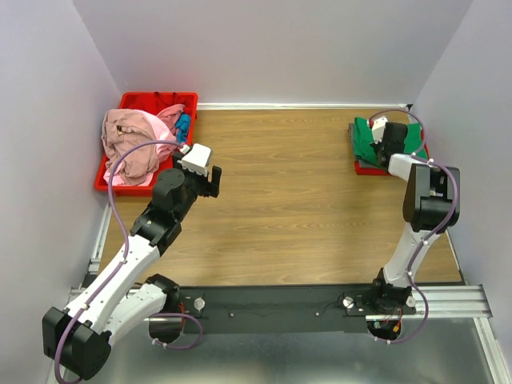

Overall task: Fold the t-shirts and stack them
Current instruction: Neatly place the folded tshirt to the corner

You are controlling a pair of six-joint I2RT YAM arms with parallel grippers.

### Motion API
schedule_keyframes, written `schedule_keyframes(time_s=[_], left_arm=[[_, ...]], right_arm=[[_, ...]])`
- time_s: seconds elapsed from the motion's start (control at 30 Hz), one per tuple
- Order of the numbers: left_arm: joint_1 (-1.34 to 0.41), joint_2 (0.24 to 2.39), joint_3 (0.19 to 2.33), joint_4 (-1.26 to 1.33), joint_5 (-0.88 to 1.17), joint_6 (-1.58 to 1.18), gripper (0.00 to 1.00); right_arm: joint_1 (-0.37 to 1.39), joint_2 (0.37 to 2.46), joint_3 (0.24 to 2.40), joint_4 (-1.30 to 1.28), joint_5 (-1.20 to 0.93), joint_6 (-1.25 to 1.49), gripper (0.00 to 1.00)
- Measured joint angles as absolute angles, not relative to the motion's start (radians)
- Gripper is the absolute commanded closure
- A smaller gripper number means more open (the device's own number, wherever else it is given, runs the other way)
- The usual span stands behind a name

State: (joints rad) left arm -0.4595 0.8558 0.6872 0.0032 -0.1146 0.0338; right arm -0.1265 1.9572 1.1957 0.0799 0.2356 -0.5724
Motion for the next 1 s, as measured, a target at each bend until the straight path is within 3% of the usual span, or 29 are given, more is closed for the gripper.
schedule_keyframes(time_s=[0.63,1.0], left_arm=[[-0.459,0.853,0.687,0.003,-0.113,0.034,0.19],[-0.459,0.850,0.687,0.003,-0.112,0.034,0.19]], right_arm=[[-0.052,1.843,1.193,0.112,0.332,-0.649,0.74],[0.022,1.957,1.176,0.112,0.375,-0.662,0.75]])
